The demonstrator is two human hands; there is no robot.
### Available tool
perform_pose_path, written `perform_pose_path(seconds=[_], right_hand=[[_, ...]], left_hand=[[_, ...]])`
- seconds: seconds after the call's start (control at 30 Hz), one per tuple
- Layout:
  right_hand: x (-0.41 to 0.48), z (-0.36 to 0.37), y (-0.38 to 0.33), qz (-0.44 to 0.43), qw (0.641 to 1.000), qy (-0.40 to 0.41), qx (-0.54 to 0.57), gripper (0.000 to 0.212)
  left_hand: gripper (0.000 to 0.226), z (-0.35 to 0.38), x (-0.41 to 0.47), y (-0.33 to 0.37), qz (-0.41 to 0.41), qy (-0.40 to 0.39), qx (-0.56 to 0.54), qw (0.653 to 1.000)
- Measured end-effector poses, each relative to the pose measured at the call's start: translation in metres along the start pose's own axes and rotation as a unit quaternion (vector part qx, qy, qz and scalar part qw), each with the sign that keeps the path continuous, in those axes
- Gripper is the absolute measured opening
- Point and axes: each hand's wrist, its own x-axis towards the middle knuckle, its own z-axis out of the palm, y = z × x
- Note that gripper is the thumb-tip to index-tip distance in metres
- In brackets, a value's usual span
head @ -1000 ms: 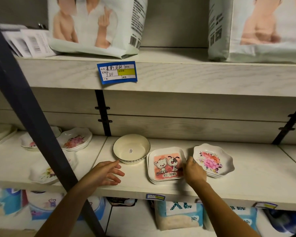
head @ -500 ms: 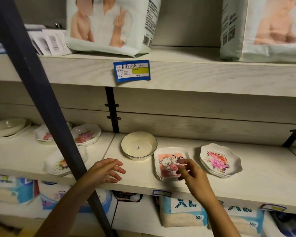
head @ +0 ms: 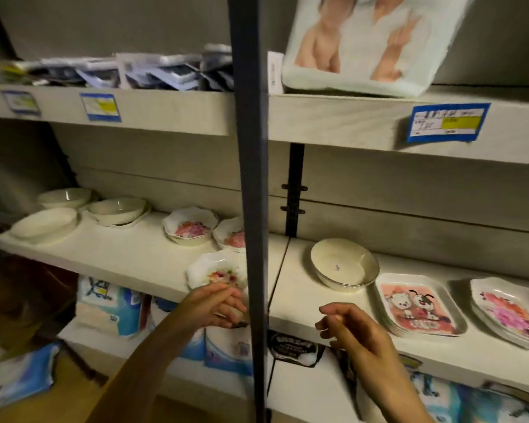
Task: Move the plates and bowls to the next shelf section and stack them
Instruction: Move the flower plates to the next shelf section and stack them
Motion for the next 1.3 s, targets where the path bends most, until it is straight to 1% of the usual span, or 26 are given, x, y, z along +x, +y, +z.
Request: perform_pose_path(seconds=[0.03,0.07,0.13,0.2,0.27,0.37,0.47,0.53,0.6,0.7,0.77,0.83,0.93,1.03,1.1,1.2,1.23,1.3], right_hand=[[0.002,0.02,0.0,0.003,1.0,0.002,0.004,0.016],[0.006,0.041,-0.001,0.006,1.0,0.008,0.007,0.016],[0.013,0.084,-0.002,0.019,0.999,0.019,0.019,0.015],[0.022,0.122,-0.005,0.029,0.999,0.024,0.024,0.015],[0.03,0.153,-0.009,0.045,0.998,0.031,0.029,0.015],[0.04,0.185,-0.016,0.06,0.997,0.033,0.037,0.015],[0.051,0.201,-0.02,0.071,0.996,0.038,0.027,0.014],[0.058,0.205,-0.021,0.082,0.995,0.046,0.013,0.014],[0.064,0.207,-0.018,0.094,0.994,0.055,0.01,0.013],[0.073,0.21,-0.013,0.116,0.991,0.064,0.005,0.011],[0.08,0.213,-0.011,0.127,0.989,0.074,0.003,0.01],[0.085,0.215,-0.01,0.132,0.988,0.085,0.009,0.009],[0.09,0.219,-0.01,0.147,0.984,0.103,0.008,0.009],[0.092,0.224,-0.01,0.17,0.978,0.122,0.01,0.012],[0.093,0.227,-0.009,0.186,0.974,0.132,0.012,0.014],[0.094,0.233,-0.011,0.194,0.969,0.151,0.008,0.015],[0.094,0.235,-0.013,0.194,0.968,0.162,0.001,0.017],[0.095,0.241,-0.018,0.197,0.962,0.187,-0.028,0.028]], left_hand=[[0.04,-0.021,0.0,-0.002,-0.017,0.003,0.0,1.0],[0.037,-0.041,-0.002,-0.001,-0.026,0.0,-0.004,1.0],[0.015,-0.084,-0.005,-0.004,-0.025,0.004,0.009,1.0],[0.026,-0.123,-0.005,-0.007,-0.039,0.029,0.026,0.998],[0.018,-0.149,-0.002,-0.008,-0.057,0.056,0.045,0.996],[0.021,-0.172,0.002,-0.006,-0.084,0.083,0.059,0.991],[0.017,-0.182,0.016,-0.006,-0.1,0.107,0.051,0.988],[0.019,-0.182,0.033,-0.008,-0.109,0.123,0.048,0.985],[0.029,-0.176,0.051,-0.013,-0.118,0.138,0.053,0.982],[0.052,-0.166,0.079,-0.022,-0.117,0.146,0.082,0.979],[0.059,-0.163,0.095,-0.026,-0.13,0.141,0.094,0.977],[0.057,-0.16,0.107,-0.03,-0.15,0.124,0.108,0.975],[0.046,-0.159,0.118,-0.036,-0.172,0.095,0.149,0.969],[0.033,-0.162,0.127,-0.041,-0.162,0.098,0.189,0.964],[0.031,-0.165,0.126,-0.041,-0.129,0.114,0.219,0.96],[0.019,-0.18,0.115,-0.027,-0.071,0.128,0.291,0.945],[0.019,-0.188,0.112,-0.023,-0.051,0.13,0.297,0.945],[0.02,-0.204,0.107,-0.012,-0.01,0.141,0.281,0.949]])
